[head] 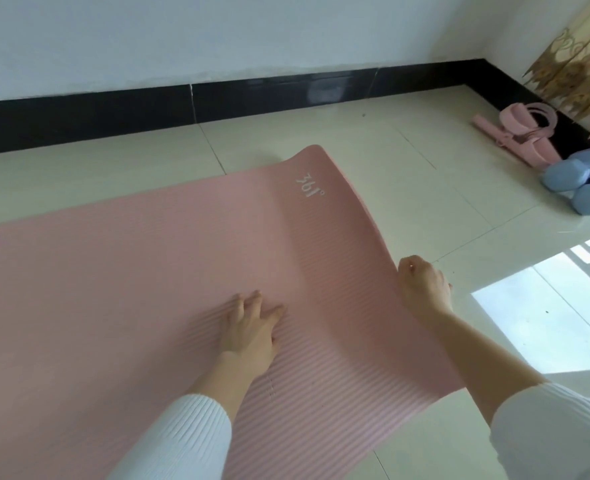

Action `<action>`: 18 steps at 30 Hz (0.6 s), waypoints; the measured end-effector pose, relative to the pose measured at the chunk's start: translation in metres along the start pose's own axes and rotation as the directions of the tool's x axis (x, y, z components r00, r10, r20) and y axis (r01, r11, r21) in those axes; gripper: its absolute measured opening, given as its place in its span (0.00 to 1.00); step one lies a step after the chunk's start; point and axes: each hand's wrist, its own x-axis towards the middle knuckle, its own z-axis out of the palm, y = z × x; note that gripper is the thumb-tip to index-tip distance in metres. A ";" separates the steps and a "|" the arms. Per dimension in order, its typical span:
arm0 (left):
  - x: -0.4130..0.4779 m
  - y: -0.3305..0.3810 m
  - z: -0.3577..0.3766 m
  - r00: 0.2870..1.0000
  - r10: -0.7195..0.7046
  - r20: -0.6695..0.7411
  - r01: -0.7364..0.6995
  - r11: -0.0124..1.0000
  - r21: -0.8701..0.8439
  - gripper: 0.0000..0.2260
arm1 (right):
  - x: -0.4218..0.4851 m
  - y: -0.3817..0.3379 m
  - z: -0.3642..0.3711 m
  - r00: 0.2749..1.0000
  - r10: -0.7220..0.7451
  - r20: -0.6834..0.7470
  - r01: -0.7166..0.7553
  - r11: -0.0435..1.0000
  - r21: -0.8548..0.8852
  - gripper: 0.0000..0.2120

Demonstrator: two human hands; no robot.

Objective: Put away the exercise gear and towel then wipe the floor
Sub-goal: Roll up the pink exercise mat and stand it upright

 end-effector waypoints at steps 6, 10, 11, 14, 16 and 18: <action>0.006 0.001 -0.013 0.994 -0.013 0.105 0.019 0.998 -0.061 0.28 | 0.006 -0.006 0.005 0.978 -0.009 0.208 -0.039 0.973 0.227 0.18; 0.006 0.008 -0.021 0.981 -0.055 0.186 0.073 0.993 -0.091 0.29 | -0.002 -0.006 0.016 0.958 0.022 0.286 -0.064 0.988 0.138 0.34; 0.007 0.012 -0.024 0.973 -0.081 0.216 0.103 0.991 -0.090 0.29 | -0.005 -0.007 0.020 0.949 0.013 0.314 -0.043 0.995 0.090 0.34; 0.019 0.032 -0.035 0.971 -0.140 0.192 0.179 0.962 -0.205 0.29 | -0.016 -0.017 0.027 0.927 -0.004 0.376 -0.001 1.000 0.015 0.29; 0.030 0.047 -0.040 0.995 -0.069 0.075 0.096 0.892 -0.441 0.26 | -0.022 -0.021 0.032 0.938 -0.071 0.339 0.098 0.993 -0.063 0.25; 0.037 0.061 -0.042 1.000 0.015 0.023 0.006 0.697 -0.717 0.24 | -0.028 -0.022 0.034 0.942 -0.183 0.281 0.229 0.963 -0.140 0.22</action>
